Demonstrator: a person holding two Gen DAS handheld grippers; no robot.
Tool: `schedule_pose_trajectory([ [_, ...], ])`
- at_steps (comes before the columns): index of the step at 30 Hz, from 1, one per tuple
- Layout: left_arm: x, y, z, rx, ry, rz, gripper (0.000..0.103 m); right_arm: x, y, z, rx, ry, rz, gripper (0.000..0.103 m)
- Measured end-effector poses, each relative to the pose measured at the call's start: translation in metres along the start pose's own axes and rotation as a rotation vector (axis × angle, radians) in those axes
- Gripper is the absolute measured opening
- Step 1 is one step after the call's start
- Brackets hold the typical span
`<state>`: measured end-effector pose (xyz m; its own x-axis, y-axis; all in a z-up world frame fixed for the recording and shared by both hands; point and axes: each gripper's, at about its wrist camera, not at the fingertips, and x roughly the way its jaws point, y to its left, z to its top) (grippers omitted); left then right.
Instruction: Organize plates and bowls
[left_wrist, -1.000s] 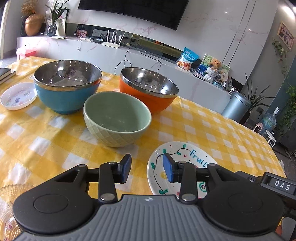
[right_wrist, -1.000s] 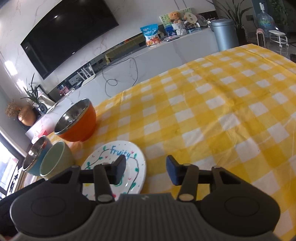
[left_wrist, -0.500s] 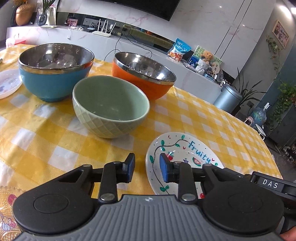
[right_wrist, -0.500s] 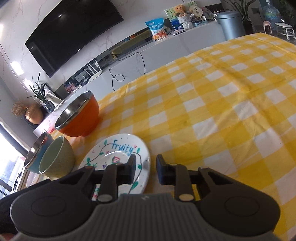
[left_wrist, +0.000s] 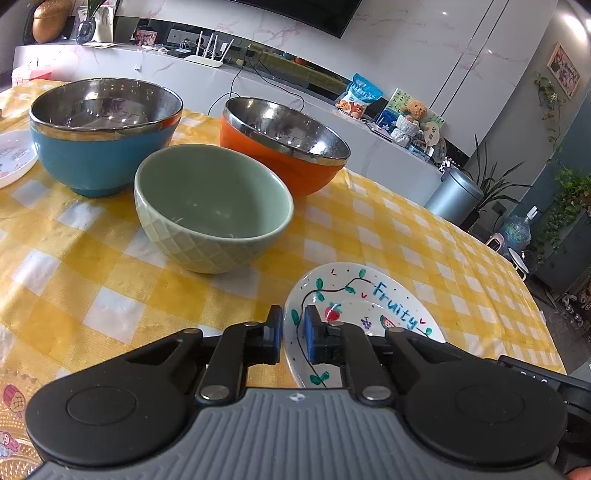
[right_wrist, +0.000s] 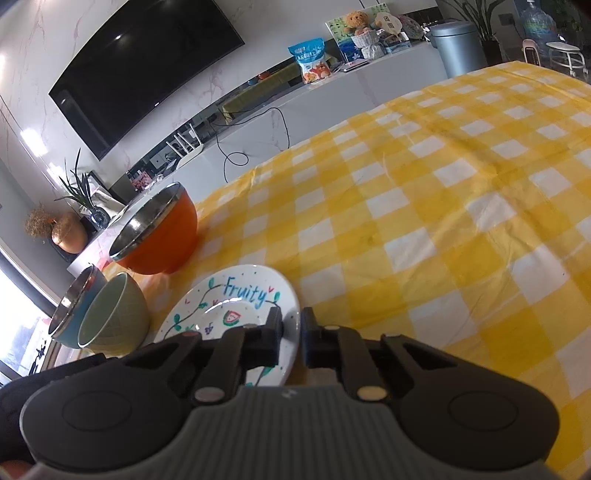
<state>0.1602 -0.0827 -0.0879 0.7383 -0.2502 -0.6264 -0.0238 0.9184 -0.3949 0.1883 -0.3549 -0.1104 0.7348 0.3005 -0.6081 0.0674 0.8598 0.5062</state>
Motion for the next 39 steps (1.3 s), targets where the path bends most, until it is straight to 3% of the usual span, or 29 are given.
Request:
schedule_pose_trajectory([
  [22,-0.077,0.003,0.000,0.026,-0.062,0.002,0.013,-0.052,0.020,-0.015,0.017,0.039,0.091,0.008],
  [39,-0.153,0.069,-0.015,-0.048,-0.034,0.048,0.013,-0.098,0.080,-0.074,0.031,0.019,0.204,0.008],
])
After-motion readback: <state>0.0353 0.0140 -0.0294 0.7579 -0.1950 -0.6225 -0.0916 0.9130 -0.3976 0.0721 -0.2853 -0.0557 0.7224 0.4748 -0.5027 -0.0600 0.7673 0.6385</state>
